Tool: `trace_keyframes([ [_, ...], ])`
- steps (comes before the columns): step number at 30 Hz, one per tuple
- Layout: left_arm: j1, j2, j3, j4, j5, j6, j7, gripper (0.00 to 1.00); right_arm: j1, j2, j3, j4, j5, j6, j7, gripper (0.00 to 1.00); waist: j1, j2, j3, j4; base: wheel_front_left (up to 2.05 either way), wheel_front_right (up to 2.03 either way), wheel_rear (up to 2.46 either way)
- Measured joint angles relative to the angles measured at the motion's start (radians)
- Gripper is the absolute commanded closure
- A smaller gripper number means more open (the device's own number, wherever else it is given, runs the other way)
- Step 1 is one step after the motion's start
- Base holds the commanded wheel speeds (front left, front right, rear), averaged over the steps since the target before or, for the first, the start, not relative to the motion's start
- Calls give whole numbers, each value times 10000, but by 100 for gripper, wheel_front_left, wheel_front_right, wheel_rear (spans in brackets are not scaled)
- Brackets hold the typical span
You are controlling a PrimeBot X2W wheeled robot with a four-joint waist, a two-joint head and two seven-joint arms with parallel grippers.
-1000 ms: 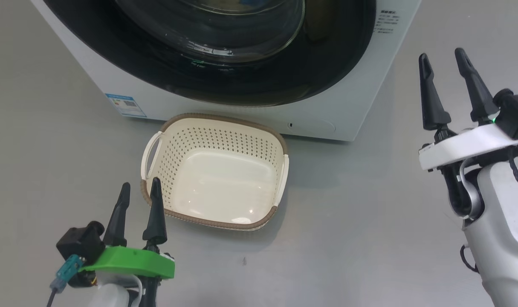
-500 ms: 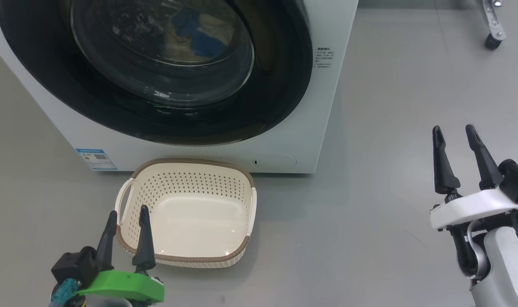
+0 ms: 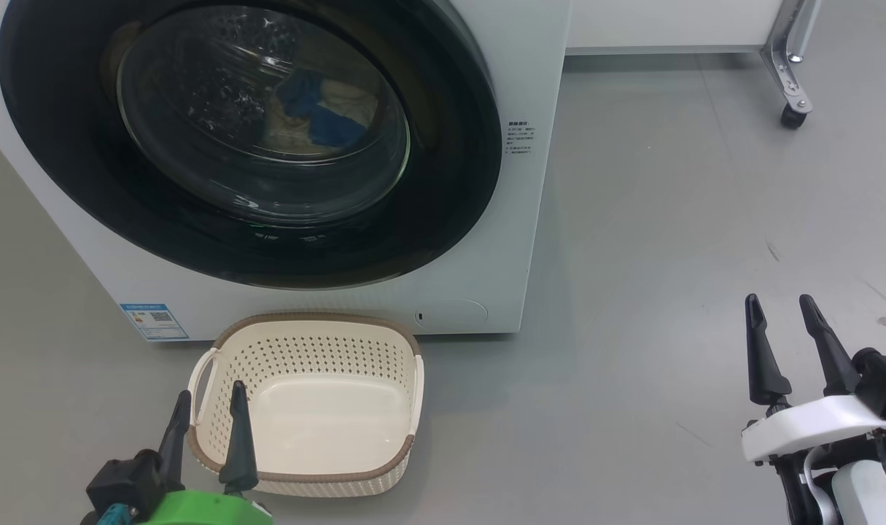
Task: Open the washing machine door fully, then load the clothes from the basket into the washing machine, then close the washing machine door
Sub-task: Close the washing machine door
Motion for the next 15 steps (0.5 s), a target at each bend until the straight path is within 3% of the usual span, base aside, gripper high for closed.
trace_keyframes([
  [15, 174, 0, 228, -174, 291, 81, 0, 0, 807, 194, -347, 138, -339, 0, 0, 0, 0, 0, -159, 27, 0, 0, 0],
])
